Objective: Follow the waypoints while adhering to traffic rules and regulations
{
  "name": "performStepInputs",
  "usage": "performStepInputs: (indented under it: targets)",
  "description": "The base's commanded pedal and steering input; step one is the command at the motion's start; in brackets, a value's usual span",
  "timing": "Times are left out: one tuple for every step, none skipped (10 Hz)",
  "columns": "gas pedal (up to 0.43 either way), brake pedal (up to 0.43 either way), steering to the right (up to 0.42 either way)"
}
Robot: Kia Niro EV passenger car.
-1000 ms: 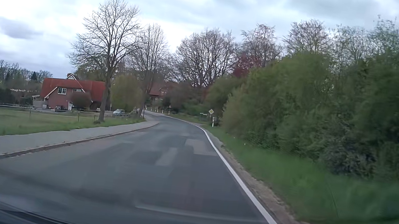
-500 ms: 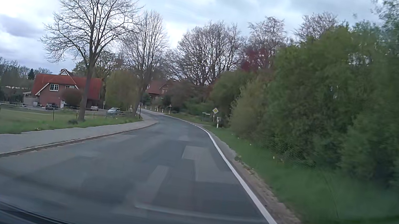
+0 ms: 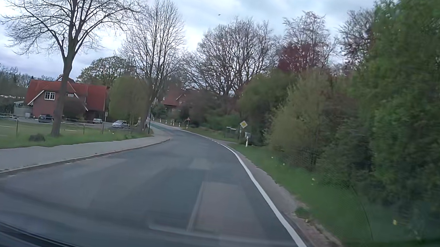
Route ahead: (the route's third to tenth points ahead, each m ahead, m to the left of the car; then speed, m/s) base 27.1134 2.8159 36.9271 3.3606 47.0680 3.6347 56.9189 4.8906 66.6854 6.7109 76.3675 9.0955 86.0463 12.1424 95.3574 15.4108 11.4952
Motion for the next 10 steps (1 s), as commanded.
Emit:
performStepInputs:
  targets:
    - [0.000, 0.000, -0.007]
    - [0.000, 0.000, -0.006]
    - [0.000, 0.000, -0.004]
    - [0.000, 0.000, -0.003]
    - [0.000, 0.000, -0.003]
    - [0.000, 0.000, -0.003]
    - [0.000, 0.000, -0.001]
    - [0.000, 0.000, -0.001]
    - [0.000, 0.000, -0.002]
    - [0.000, 0.000, -0.002]
